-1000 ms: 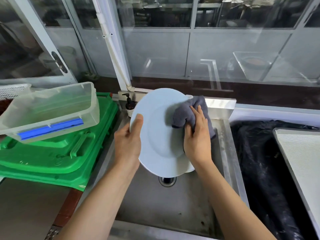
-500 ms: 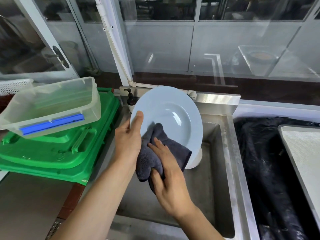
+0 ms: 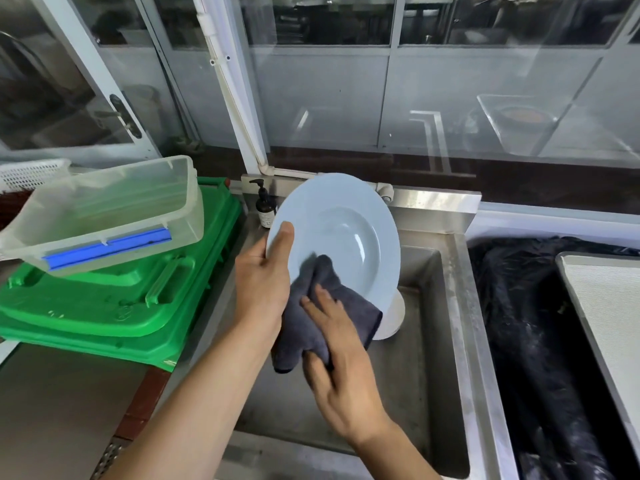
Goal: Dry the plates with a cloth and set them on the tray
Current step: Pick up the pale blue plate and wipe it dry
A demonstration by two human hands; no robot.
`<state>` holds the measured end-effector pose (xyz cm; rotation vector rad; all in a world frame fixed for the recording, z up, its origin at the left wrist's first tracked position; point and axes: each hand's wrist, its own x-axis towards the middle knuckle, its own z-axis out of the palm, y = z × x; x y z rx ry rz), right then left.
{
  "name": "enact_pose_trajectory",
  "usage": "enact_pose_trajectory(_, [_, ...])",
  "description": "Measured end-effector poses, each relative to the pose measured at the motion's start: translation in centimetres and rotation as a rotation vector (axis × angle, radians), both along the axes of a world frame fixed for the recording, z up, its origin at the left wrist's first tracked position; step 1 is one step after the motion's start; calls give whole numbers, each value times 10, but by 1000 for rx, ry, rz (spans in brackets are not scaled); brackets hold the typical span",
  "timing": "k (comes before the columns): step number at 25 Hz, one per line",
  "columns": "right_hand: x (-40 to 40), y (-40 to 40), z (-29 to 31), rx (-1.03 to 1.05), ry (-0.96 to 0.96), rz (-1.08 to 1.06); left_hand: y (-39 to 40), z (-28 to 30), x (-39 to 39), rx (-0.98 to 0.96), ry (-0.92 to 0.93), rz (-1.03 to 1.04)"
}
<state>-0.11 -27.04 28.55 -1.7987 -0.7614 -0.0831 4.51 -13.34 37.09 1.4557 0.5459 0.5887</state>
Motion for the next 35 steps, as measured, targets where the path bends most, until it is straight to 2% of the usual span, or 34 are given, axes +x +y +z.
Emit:
enact_pose_trajectory(3, [12, -14, 2, -77, -49, 22, 3, -3, -3, -66, 16, -16])
enact_pose_trajectory(6, [33, -26, 0, -123, 93, -137, 5, -4, -5, -25, 42, -55])
enact_pose_trajectory(11, [81, 0, 24, -118, 150, -327, -3, -2, -8, -13, 61, -67])
enact_pose_trajectory(15, [79, 17, 49, 10, 79, -173, -6, 7, -1, 18, 8, -29])
enact_pose_trajectory(19, [40, 5, 30, 65, 11, 33, 0, 12, 1, 56, 20, -8])
enact_pose_trajectory(21, [30, 3, 20, 99, 24, 54, -2, 6, -3, 43, 41, -26])
enact_pose_trajectory(24, [43, 10, 30, 149, 51, -51, -15, 3, -8, -4, 57, -69])
enact_pose_trajectory(29, [99, 7, 70, 39, -111, -186, -16, 7, -9, -109, 12, -118])
enact_pose_trajectory(32, [123, -9, 77, 26, -47, -270, -13, 10, -7, -140, 22, -118])
enact_pose_trajectory(35, [123, -33, 54, -43, 37, -343, -6, 12, -6, -118, 54, -119])
